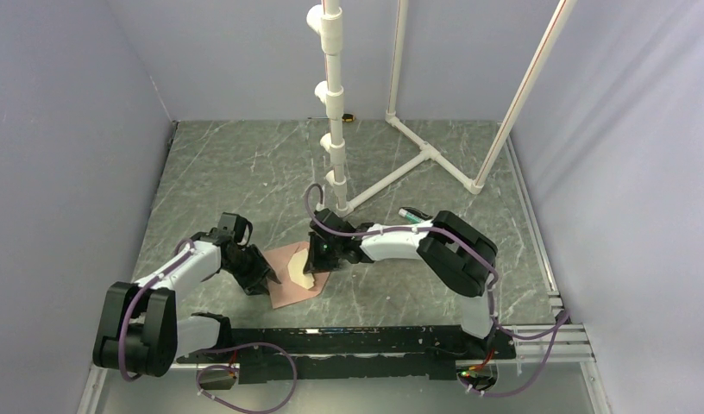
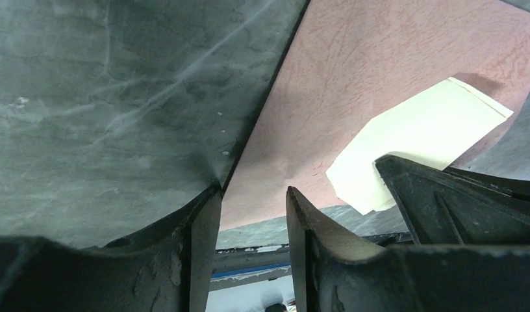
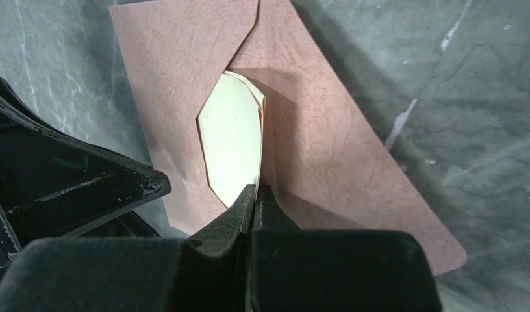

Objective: Place the letter into the envelope and seal it

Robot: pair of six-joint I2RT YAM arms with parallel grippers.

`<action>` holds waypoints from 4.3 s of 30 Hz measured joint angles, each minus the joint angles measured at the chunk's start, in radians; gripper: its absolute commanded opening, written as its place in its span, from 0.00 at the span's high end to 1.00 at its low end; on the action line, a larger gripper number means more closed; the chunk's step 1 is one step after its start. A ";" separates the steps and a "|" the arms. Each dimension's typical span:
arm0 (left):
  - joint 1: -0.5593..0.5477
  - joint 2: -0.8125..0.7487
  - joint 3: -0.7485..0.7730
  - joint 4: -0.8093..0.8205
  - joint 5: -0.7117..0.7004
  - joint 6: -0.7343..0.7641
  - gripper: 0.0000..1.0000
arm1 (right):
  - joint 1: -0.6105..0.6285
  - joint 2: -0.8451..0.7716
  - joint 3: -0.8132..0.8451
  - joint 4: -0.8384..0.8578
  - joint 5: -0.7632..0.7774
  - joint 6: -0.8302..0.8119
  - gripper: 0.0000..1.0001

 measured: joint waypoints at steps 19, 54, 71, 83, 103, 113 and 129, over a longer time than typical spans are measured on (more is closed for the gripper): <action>0.001 -0.076 0.000 -0.039 -0.061 -0.002 0.45 | 0.069 -0.020 0.045 -0.051 0.092 -0.040 0.45; 0.004 0.051 0.021 -0.008 0.026 0.034 0.53 | 0.063 0.057 0.093 0.021 0.005 -0.091 0.66; 0.003 0.007 0.031 -0.013 0.015 0.045 0.34 | 0.059 -0.068 0.017 -0.031 0.109 -0.107 0.61; 0.003 -0.181 0.194 -0.141 -0.079 0.073 0.13 | -0.136 -0.652 -0.222 -0.355 0.460 -0.142 0.44; 0.003 -0.085 0.325 -0.026 -0.061 0.179 0.07 | -0.657 -0.224 0.062 -0.472 0.246 -0.801 0.47; 0.003 -0.034 0.349 -0.013 -0.057 0.199 0.07 | -0.666 -0.106 0.077 -0.475 0.161 -0.877 0.52; 0.003 -0.055 0.352 -0.012 -0.055 0.204 0.07 | -0.666 -0.110 0.033 -0.420 0.188 -0.833 0.89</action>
